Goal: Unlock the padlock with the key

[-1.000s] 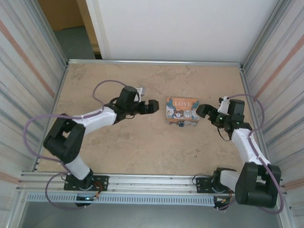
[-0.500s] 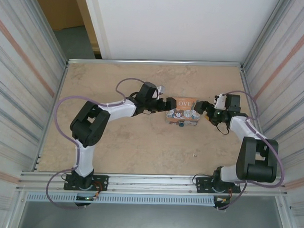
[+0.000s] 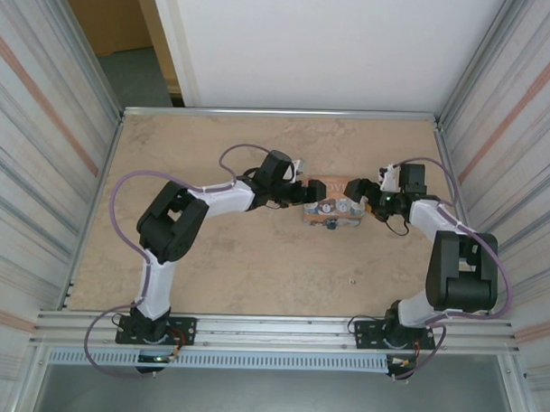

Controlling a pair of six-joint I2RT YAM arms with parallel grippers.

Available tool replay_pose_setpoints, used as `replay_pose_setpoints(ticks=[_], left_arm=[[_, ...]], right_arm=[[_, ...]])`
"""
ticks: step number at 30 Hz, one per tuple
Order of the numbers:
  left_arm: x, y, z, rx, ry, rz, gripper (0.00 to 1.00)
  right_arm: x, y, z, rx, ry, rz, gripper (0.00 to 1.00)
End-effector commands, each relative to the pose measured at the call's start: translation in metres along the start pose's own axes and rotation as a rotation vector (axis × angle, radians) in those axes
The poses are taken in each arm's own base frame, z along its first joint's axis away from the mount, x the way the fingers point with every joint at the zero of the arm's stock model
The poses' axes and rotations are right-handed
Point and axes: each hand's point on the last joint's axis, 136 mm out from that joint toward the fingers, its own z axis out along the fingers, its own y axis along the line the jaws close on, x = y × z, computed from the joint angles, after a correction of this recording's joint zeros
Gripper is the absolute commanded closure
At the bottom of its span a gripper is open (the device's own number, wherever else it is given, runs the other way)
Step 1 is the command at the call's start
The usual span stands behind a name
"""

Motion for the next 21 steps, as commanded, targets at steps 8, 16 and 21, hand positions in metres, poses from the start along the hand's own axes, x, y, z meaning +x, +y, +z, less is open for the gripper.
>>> replay_pose_setpoints(ticks=[8, 16, 21], left_arm=[[-0.009, 0.000, -0.033, 0.012, -0.050, -0.023, 0.01], [-0.017, 0.025, -0.058, -0.007, -0.073, -0.048, 0.01], [-0.028, 0.038, -0.069, -0.034, -0.095, -0.053, 0.01]], right_arm=[[0.025, 0.057, 0.022, -0.098, 0.115, -0.075, 0.05], [0.057, 0.090, 0.051, -0.131, 0.186, -0.116, 0.05], [0.071, 0.100, 0.065, -0.125, 0.213, -0.137, 0.05]])
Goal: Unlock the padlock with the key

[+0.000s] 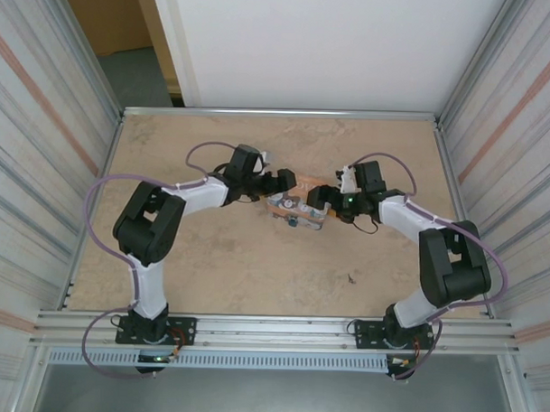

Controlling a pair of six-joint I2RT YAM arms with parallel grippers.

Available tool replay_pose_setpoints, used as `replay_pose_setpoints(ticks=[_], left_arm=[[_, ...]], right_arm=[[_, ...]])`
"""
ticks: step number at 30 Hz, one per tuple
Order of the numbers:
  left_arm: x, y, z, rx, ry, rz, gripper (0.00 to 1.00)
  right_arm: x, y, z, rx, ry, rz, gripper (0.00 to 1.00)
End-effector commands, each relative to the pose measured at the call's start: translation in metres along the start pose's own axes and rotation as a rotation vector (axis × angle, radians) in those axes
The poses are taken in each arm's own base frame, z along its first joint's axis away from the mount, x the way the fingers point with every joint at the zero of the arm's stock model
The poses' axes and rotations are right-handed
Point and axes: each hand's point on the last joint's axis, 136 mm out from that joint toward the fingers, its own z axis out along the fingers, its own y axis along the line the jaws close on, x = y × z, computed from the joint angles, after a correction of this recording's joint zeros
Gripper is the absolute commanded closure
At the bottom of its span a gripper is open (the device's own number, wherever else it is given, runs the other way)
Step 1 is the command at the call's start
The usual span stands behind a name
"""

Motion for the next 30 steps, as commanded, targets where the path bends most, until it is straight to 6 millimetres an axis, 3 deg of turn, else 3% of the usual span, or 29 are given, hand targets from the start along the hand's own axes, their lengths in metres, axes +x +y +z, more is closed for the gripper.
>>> replay_pose_setpoints(ticks=[1, 6, 11, 15, 20, 23, 30], left_arm=[[0.005, -0.026, -0.012, 0.084, 0.030, 0.039, 0.01], [-0.005, -0.014, -0.018, 0.068, 0.011, 0.020, 0.01], [-0.012, -0.002, -0.024, 0.041, -0.007, -0.004, 0.01], [-0.023, 0.004, -0.036, 0.016, -0.040, -0.002, 0.01], [-0.034, 0.012, -0.064, -0.033, -0.090, 0.010, 0.01], [-0.029, 0.010, -0.087, -0.061, -0.108, 0.044, 0.01], [0.005, 0.008, -0.144, -0.076, -0.193, 0.108, 0.01]], right_arm=[[0.001, 0.026, 0.015, -0.064, 0.021, -0.020, 0.05], [-0.001, 0.029, 0.023, -0.045, 0.016, -0.029, 0.05], [-0.008, 0.018, 0.018, 0.037, -0.029, -0.028, 0.03], [-0.012, 0.007, 0.001, 0.143, -0.077, -0.049, 0.01], [-0.012, -0.009, -0.036, 0.302, -0.113, -0.084, 0.01], [0.000, -0.012, -0.062, 0.371, -0.086, -0.108, 0.01], [0.061, -0.031, -0.107, 0.544, 0.111, -0.040, 0.07]])
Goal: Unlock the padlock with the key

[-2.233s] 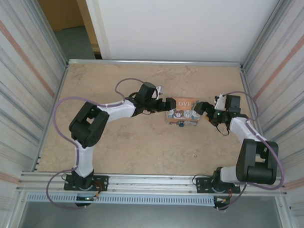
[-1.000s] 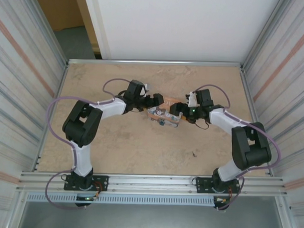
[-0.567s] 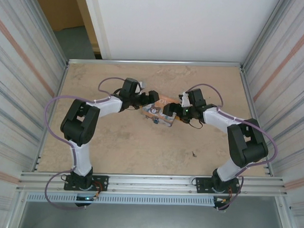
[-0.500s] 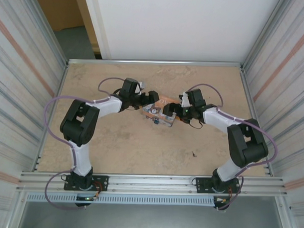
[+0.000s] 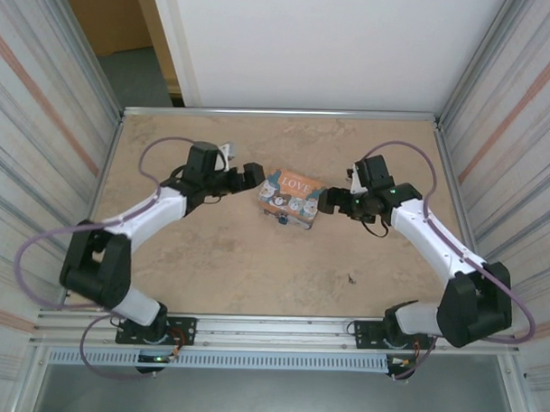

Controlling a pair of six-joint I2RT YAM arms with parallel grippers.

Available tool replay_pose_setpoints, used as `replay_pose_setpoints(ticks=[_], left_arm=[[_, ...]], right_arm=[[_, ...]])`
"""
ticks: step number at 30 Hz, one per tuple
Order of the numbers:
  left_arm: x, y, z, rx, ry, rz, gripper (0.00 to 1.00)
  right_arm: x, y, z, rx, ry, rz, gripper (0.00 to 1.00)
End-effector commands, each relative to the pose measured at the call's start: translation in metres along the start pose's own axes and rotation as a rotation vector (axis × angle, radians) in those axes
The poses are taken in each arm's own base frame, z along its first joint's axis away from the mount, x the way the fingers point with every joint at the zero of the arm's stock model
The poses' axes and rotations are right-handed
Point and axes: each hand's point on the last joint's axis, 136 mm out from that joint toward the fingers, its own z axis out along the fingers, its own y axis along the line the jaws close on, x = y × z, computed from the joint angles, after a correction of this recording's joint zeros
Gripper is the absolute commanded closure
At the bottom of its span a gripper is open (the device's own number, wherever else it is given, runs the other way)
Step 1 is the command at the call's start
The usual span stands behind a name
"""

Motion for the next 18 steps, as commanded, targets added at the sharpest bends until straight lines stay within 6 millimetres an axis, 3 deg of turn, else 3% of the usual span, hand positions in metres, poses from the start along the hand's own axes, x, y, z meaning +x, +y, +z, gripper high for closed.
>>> replay_pose_setpoints(ticks=[1, 9, 18], left_arm=[[0.018, 0.009, -0.024, -0.034, -0.026, 0.042, 0.01], [0.050, 0.032, -0.065, -0.094, -0.096, 0.027, 0.01], [0.059, 0.054, -0.096, -0.171, -0.227, -0.009, 0.01]], right_arm=[[0.059, -0.033, -0.016, 0.160, 0.218, 0.021, 0.08], [0.126, -0.050, -0.011, 0.254, 0.406, 0.065, 0.22], [0.157, -0.061, 0.009, 0.367, 0.537, 0.064, 0.43]])
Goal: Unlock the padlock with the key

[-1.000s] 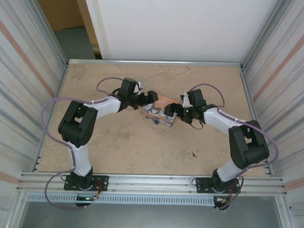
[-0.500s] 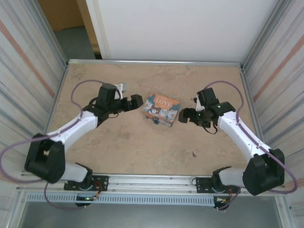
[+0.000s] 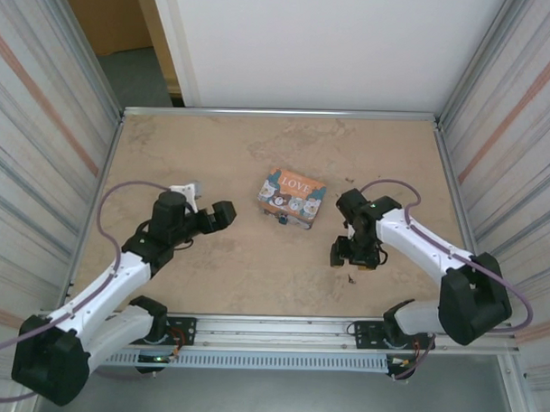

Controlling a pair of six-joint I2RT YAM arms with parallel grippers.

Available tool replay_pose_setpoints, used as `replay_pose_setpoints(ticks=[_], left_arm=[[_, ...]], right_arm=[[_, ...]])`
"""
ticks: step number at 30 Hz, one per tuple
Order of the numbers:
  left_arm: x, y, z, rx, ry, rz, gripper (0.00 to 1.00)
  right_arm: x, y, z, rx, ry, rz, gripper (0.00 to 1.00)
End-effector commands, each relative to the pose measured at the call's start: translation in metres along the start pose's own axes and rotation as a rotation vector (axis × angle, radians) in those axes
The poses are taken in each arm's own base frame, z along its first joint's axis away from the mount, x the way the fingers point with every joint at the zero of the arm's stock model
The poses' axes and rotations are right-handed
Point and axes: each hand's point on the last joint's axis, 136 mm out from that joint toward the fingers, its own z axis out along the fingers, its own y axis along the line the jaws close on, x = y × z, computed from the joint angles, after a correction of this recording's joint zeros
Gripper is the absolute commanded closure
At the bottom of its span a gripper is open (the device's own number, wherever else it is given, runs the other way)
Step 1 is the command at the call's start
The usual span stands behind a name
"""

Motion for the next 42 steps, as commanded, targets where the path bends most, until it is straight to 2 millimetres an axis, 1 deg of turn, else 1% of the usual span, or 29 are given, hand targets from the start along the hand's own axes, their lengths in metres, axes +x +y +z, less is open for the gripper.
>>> replay_pose_setpoints(ticks=[1, 5, 8, 11, 15, 22, 32, 37, 42], left_arm=[[-0.002, 0.013, -0.010, -0.065, -0.055, -0.015, 0.01], [-0.003, 0.021, -0.018, -0.094, -0.085, -0.010, 0.01], [-0.003, 0.022, -0.022, -0.098, -0.099, -0.005, 0.01], [-0.004, 0.024, -0.024, -0.107, -0.103, 0.000, 0.01], [-0.004, 0.027, -0.024, -0.117, -0.105, 0.007, 0.01], [-0.005, 0.030, -0.025, -0.119, -0.105, -0.002, 0.01], [-0.005, 0.031, -0.026, -0.122, -0.105, 0.000, 0.01], [-0.006, 0.032, -0.027, -0.124, -0.108, 0.003, 0.01], [-0.006, 0.032, -0.029, -0.125, -0.110, 0.005, 0.01]], right_arm=[[0.013, -0.013, 0.014, 0.072, 0.069, 0.055, 0.45], [0.012, -0.015, 0.026, 0.083, 0.068, 0.069, 0.51], [0.014, -0.018, 0.034, 0.100, 0.089, 0.080, 0.58], [0.015, -0.021, 0.040, 0.116, 0.100, 0.086, 0.63], [0.016, -0.027, 0.046, 0.148, 0.102, 0.092, 0.65], [0.017, -0.031, 0.046, 0.179, 0.114, 0.095, 0.67], [0.016, -0.026, 0.049, 0.178, 0.151, 0.078, 0.69], [0.013, -0.024, 0.051, 0.179, 0.160, 0.065, 0.72], [0.013, -0.021, 0.051, 0.180, 0.163, 0.053, 0.77]])
